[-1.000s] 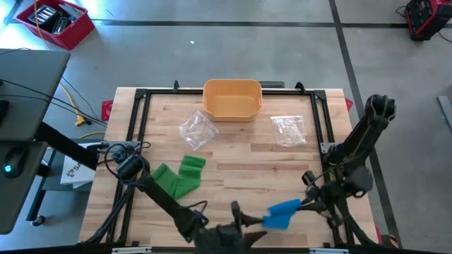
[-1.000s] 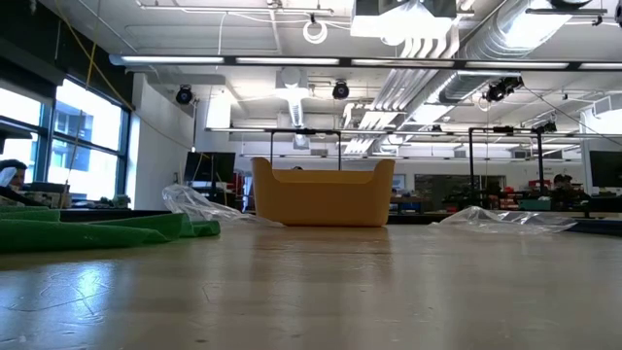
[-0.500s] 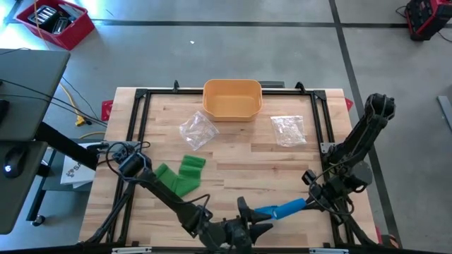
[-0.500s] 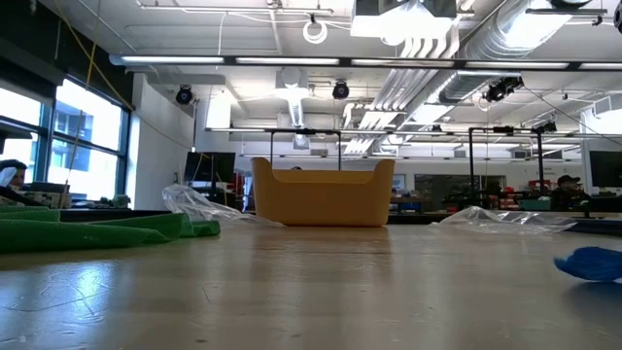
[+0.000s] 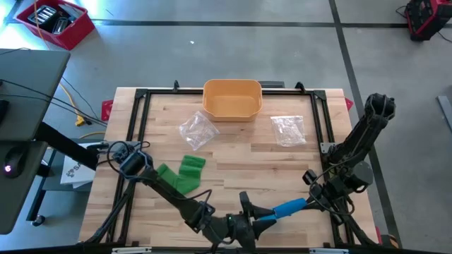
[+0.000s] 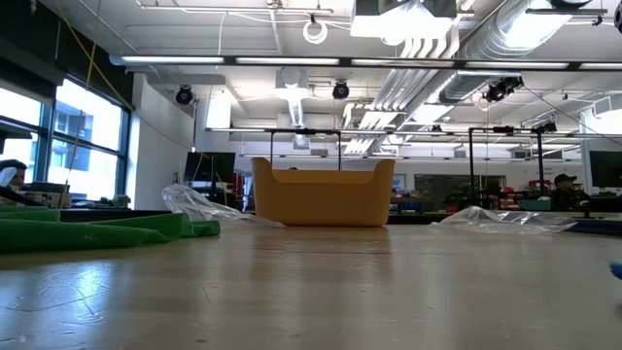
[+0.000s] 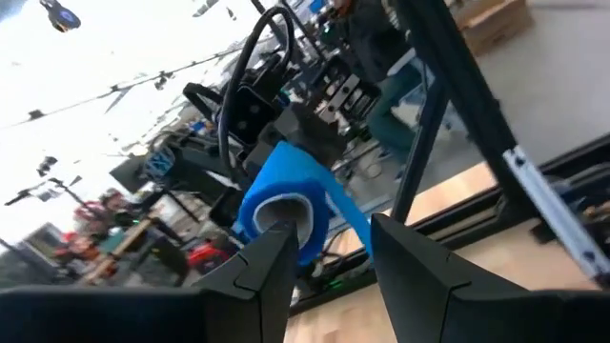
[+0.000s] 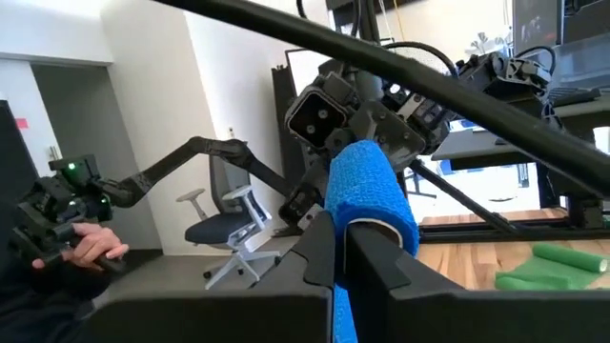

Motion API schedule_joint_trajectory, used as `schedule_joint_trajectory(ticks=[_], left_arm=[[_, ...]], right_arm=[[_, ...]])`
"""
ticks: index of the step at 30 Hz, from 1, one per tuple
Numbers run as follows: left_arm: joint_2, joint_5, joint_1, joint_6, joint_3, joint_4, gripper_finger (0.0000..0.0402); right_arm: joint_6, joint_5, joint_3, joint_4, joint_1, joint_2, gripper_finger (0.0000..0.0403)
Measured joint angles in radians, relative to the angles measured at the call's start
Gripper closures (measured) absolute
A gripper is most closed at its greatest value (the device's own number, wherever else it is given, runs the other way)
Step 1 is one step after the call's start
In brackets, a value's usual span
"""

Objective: Roll bandage
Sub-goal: Roll the blue bandage

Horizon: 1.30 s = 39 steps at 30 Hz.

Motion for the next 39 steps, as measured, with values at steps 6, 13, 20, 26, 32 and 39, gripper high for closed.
schedule_joint_trajectory(ticks=[6, 13, 20, 26, 32, 39], left_arm=[[0.000, 0.008, 0.026, -0.083, 0.000, 0.000, 0.0269], [0.000, -0.001, 0.042, -0.217, 0.000, -0.002, 0.0268], [0.000, -0.054, 0.048, -0.337, 0.000, -0.020, 0.0302], [0.000, -0.041, 0.046, -0.453, 0.000, -0.084, 0.0370], [-0.003, 0.026, 0.050, -0.630, -0.002, -0.099, 0.0395], [-0.068, 0.103, 0.071, -0.877, -0.001, -0.280, 0.0394]], right_arm=[[-0.009, 0.035, 0.000, -0.001, -0.001, 0.000, 0.0402], [-0.024, 0.044, 0.000, -0.003, 0.000, 0.000, 0.0402], [-0.028, 0.051, 0.000, -0.023, -0.001, 0.000, 0.0401], [-0.037, 0.049, 0.000, -0.040, 0.000, 0.000, 0.0378], [-0.113, 0.164, 0.000, -0.107, 0.020, -0.001, 0.0309], [-0.243, 0.220, 0.024, -0.190, 0.099, -0.001, 0.0223]])
